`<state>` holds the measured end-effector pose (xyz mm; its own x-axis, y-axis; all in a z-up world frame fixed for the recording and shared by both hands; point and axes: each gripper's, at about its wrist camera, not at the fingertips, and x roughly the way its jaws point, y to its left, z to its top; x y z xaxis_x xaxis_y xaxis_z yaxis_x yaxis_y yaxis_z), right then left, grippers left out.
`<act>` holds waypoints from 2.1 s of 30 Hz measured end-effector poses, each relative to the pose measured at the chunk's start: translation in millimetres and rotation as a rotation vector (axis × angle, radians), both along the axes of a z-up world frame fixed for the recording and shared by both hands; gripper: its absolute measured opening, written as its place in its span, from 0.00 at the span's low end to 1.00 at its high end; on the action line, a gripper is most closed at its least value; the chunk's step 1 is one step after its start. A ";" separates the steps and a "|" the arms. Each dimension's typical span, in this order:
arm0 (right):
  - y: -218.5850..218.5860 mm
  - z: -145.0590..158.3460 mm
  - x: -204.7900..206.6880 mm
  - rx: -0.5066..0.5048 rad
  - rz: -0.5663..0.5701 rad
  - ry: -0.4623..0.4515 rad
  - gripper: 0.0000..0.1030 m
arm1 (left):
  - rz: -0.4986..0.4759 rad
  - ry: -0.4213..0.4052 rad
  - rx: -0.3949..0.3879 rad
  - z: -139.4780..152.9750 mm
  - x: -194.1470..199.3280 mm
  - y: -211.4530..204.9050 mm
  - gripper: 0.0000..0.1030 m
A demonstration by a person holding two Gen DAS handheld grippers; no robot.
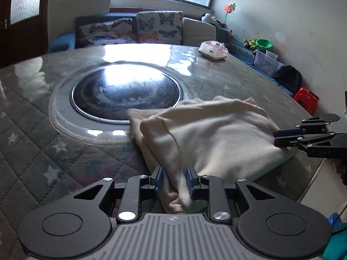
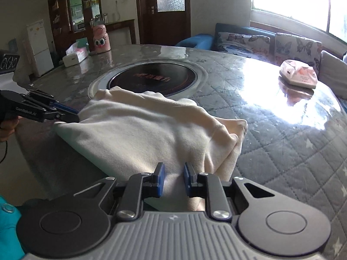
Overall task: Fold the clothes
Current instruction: 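Close both grippers on the folded edge of the sweatshirt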
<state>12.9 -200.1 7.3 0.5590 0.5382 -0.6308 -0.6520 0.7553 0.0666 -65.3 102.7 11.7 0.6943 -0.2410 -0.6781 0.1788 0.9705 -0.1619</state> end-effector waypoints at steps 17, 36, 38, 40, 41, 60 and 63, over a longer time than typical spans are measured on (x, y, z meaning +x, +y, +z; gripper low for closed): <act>-4.7 -13.3 48.1 0.035 -0.132 0.065 0.19 | 0.000 -0.055 -0.004 -0.3 48.1 -25.4 0.34; 46.7 -12.3 60.4 -0.019 -0.080 0.004 0.18 | 0.039 -0.039 0.021 -12.1 90.6 -34.3 0.34; 50.8 -13.4 61.3 -0.028 -0.078 0.001 0.18 | 0.049 -0.037 0.020 -14.1 93.9 -34.2 0.34; 50.6 -9.2 58.1 -0.020 -0.073 -0.009 0.18 | 0.055 -0.038 0.014 -13.9 95.2 -34.2 0.34; 51.0 -7.7 56.2 -0.016 -0.067 -0.015 0.18 | 0.058 -0.038 0.011 -13.8 95.8 -34.2 0.34; 68.2 -9.4 47.0 -0.017 -0.026 -0.020 0.19 | 0.061 -0.035 0.037 -15.2 104.8 -42.7 0.39; 68.5 -7.5 40.9 -0.018 -0.015 -0.021 0.19 | 0.067 -0.030 0.022 -15.4 106.0 -40.5 0.39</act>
